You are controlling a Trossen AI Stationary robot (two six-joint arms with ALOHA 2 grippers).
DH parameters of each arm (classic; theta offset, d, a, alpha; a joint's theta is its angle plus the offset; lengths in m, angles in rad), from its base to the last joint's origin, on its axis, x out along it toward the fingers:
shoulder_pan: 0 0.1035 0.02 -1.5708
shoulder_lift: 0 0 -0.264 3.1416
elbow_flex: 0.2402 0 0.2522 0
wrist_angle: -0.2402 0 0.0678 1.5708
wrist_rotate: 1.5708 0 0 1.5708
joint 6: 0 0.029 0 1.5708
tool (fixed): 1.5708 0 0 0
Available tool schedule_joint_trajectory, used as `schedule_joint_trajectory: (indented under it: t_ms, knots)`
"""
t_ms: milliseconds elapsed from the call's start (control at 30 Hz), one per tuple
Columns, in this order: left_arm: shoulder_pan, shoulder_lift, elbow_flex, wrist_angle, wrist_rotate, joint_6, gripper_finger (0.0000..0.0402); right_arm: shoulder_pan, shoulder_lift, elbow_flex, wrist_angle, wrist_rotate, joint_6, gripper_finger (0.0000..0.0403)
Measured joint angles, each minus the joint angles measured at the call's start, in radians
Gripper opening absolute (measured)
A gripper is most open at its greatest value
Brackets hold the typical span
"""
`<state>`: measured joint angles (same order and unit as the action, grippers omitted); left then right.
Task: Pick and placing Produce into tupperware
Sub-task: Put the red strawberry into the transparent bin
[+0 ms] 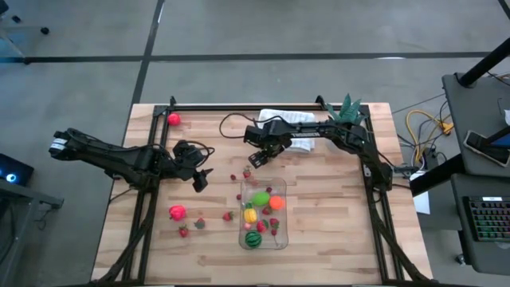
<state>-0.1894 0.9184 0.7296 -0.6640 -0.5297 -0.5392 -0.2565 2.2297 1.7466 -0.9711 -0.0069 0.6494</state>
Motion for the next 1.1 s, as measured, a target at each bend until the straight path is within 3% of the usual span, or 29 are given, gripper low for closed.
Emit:
schedule_joint_trajectory:
  t_ms: [267,600,867,1100]
  knots:
    - [0.000,0.001,0.000,-0.003,0.000,-0.002,0.0248,0.001,0.009,0.000,0.000,-0.002,-0.002,0.0205]
    - [0.000,0.003,0.000,-0.003,0.000,-0.002,0.0248,0.001,0.006,0.000,0.003,-0.001,-0.004,0.0124]
    - [0.000,0.003,0.000,-0.003,0.000,-0.003,0.0248,0.001,-0.021,0.000,0.000,-0.051,0.040,0.0148]
    - [0.000,0.003,0.000,-0.002,0.000,0.004,0.0248,0.026,-0.185,0.000,0.022,-0.043,0.112,0.0134]
